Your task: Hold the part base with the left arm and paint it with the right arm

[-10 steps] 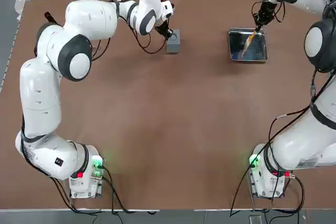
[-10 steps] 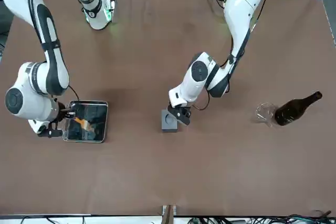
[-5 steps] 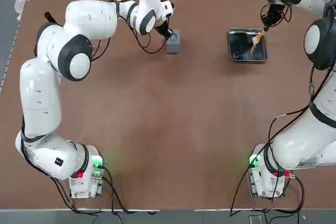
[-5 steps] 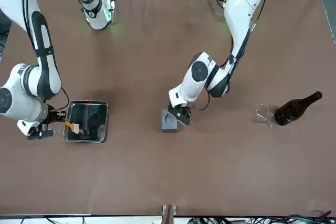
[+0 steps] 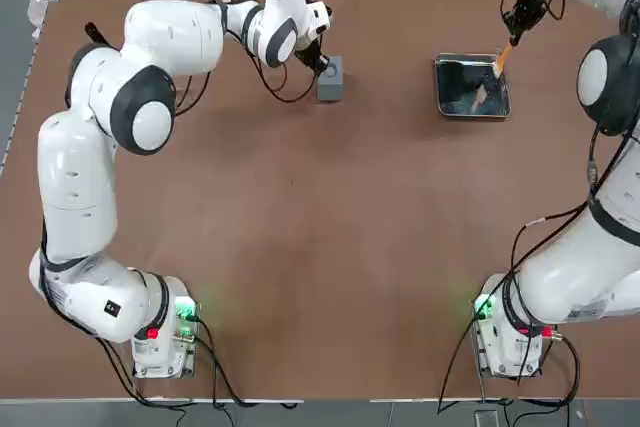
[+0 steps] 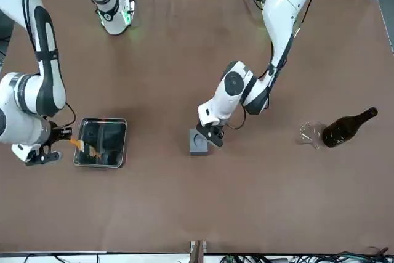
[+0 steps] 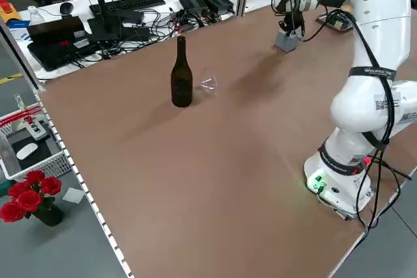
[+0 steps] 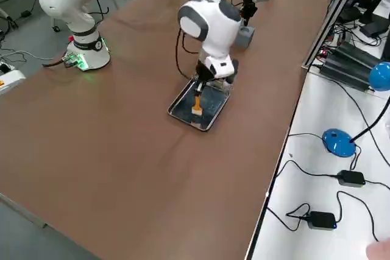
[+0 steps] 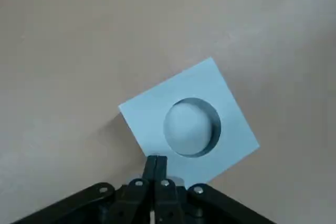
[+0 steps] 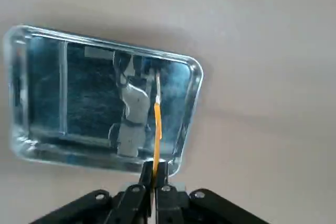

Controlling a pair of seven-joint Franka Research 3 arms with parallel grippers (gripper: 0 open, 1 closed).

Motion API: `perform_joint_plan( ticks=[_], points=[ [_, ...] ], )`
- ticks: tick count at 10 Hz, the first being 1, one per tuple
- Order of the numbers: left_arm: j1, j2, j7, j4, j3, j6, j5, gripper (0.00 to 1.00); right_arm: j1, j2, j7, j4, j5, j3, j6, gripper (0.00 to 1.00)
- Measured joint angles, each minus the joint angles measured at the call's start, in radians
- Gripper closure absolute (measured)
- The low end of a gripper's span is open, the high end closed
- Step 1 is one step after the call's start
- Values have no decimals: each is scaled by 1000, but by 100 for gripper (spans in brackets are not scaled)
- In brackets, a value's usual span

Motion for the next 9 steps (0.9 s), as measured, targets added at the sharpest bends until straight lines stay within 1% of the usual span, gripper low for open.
perform_joint_plan(
  ticks=[1,2,4,5,6,8,9],
  points=[
    [0,0,0,0,0,0,0,99,9,-3,22,40,-5,31,-50,96],
    [0,0,0,0,0,0,0,99,15,-3,30,56,-7,61,-64,96],
    [0,0,0,0,0,0,0,99,16,-2,31,57,14,126,-63,96],
    [0,0,0,0,0,0,0,99,18,0,33,57,62,160,-58,96],
    [0,0,0,0,0,0,0,99,19,1,29,56,102,187,-34,96],
    [0,0,0,0,0,0,0,99,20,2,19,56,116,242,51,96],
    [0,0,0,0,0,0,0,99,20,3,-2,54,117,268,113,96]
  ],
)
